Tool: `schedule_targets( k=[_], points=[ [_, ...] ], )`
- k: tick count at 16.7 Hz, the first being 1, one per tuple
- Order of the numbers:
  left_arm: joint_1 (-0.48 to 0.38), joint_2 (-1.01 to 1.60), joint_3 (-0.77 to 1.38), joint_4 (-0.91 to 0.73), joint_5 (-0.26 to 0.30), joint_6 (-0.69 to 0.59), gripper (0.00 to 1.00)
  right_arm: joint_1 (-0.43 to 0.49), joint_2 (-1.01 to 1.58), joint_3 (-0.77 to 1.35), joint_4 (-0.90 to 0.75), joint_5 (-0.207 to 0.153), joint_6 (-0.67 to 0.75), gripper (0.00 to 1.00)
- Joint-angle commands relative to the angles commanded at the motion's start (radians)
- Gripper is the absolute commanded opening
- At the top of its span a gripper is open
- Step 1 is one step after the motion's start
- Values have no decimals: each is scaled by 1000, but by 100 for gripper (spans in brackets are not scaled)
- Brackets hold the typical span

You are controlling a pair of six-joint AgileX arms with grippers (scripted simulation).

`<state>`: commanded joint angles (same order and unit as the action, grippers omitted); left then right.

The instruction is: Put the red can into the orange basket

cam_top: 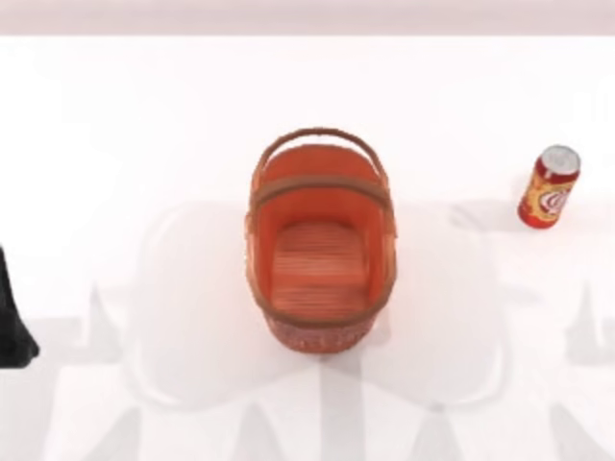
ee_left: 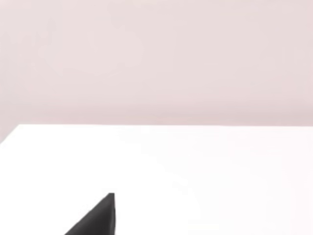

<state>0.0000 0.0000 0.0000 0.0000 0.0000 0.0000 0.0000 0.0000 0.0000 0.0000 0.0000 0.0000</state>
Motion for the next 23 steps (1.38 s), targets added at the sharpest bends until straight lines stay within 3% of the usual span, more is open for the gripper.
schedule_targets(
  k=[5,9,23],
  points=[
    [0,0,0,0,0,0,100,11,61,60,-44,-5,-20,100],
    [0,0,0,0,0,0,100,38,289,278,-191,-13,-86,100],
    [0,0,0,0,0,0,100,125,1725,1559,-1014,5,-439,100]
  ],
)
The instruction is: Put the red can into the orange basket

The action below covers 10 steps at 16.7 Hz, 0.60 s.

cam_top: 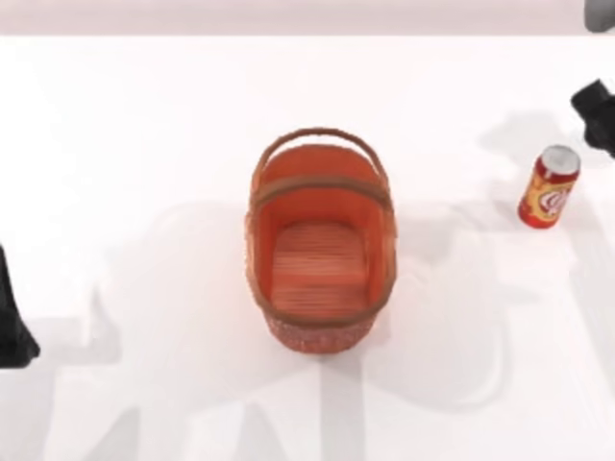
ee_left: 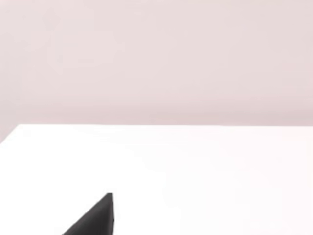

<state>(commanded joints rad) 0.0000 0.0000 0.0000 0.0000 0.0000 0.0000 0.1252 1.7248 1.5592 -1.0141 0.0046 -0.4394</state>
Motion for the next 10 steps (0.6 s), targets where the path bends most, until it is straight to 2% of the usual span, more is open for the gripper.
schedule_targets(
  k=[5,10],
  points=[
    [0,0,0,0,0,0,100,27,396,348,-220,2,-96,100],
    [0,0,0,0,0,0,100,42,563,493,-317,0,-139,100]
  ],
)
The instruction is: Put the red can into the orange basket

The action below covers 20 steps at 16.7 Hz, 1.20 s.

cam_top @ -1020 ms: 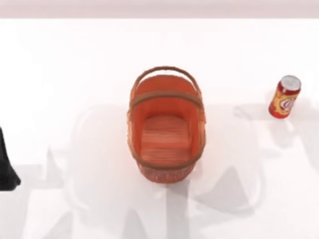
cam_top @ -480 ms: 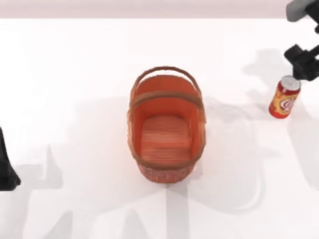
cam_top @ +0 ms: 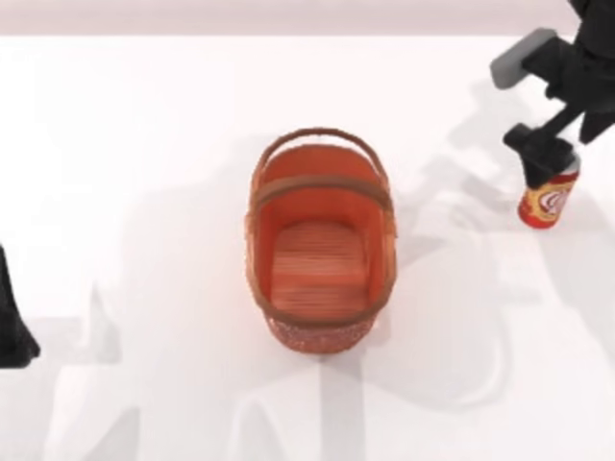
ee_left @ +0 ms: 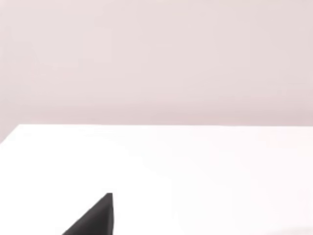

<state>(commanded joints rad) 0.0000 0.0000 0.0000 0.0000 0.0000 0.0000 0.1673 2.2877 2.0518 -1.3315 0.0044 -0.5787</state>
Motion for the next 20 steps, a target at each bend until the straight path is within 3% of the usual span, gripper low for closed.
schedule_targets(
  k=[6,13,17,20],
  points=[
    [0,0,0,0,0,0,100,-5,1,-4,5,0,0,100],
    [0,0,0,0,0,0,100,1,22,-155,177,0,1,100],
    [0,0,0,0,0,0,100,1,23,-160,182,0,1,100],
    [0,0,0,0,0,0,100,1,23,-160,182,0,1,77]
  ],
)
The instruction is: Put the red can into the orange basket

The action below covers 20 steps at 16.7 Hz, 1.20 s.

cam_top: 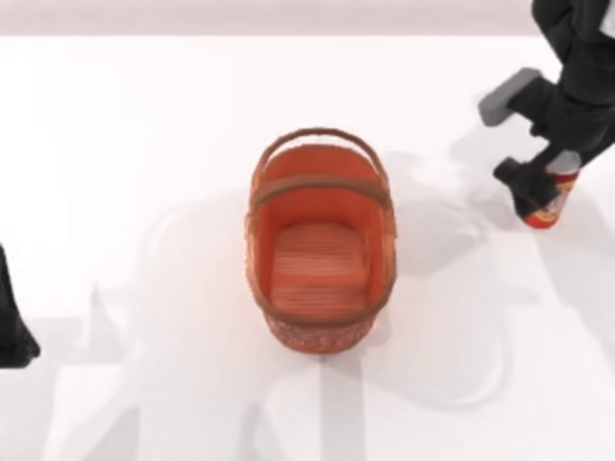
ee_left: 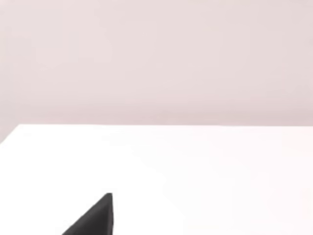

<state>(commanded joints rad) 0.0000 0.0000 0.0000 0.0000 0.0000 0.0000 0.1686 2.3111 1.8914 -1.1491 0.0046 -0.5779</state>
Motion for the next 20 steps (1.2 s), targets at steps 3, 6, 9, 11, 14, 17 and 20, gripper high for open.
schedule_targets(
  k=[3,6,9,11,14,17,20],
  points=[
    [0,0,0,0,0,0,100,0,0,0,0,0,0,55],
    [0,0,0,0,0,0,100,0,0,0,0,0,0,32],
    [0,0,0,0,0,0,100,0,0,0,0,0,0,10],
    [0,0,0,0,0,0,100,0,0,0,0,0,0,0],
    [0,0,0,0,0,0,100,0,0,0,0,0,0,0],
    [0,0,0,0,0,0,100,0,0,0,0,0,0,0],
    [0,0,0,0,0,0,100,-3,-1,0,0,0,1,0]
  ],
)
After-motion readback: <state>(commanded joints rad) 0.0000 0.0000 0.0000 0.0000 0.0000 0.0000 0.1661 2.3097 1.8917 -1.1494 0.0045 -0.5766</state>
